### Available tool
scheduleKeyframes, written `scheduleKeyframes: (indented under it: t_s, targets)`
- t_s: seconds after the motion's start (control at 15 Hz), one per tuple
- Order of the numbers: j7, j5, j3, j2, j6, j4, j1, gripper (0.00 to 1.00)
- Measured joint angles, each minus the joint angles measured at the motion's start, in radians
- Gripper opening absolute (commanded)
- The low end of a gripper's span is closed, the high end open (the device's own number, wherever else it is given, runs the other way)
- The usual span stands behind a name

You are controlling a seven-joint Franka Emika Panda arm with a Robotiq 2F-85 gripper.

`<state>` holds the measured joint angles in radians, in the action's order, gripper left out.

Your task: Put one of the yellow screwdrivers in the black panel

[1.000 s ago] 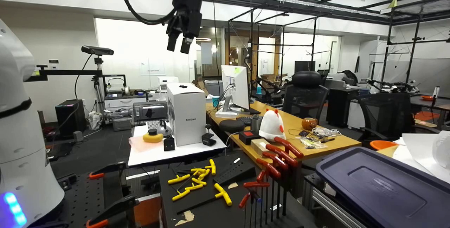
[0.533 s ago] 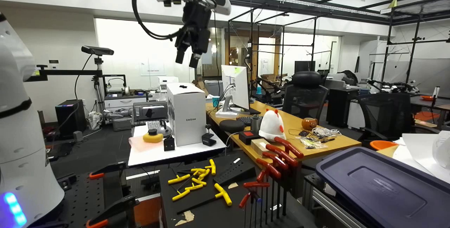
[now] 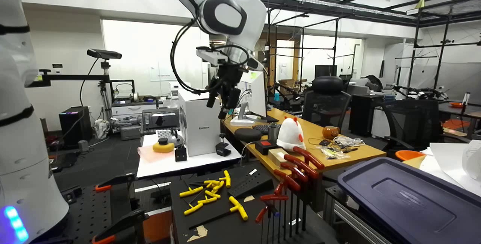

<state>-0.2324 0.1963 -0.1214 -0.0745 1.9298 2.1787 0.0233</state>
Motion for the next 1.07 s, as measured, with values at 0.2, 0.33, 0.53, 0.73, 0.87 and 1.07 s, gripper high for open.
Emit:
scheduleKeyframes:
  t_s: [0.2, 0.33, 0.53, 0.73, 0.87, 1.07]
  targets:
    - [0.0, 0.054, 0.023, -0.11, 0.083, -0.019, 0.009, 1.0]
    - [0.0, 0.071, 0.042, -0.174, 0.164, -0.023, 0.011, 1.0]
    - [0.002, 0.073, 0.068, -0.258, 0.293, -0.023, 0.012, 1.0]
    - [0.012, 0.073, 0.084, -0.339, 0.411, -0.023, 0.013, 1.0]
    - [0.023, 0.07, 0.094, -0.394, 0.471, -0.024, 0.013, 1.0]
    - [0.025, 0.069, 0.117, -0.47, 0.545, -0.028, 0.018, 1.0]
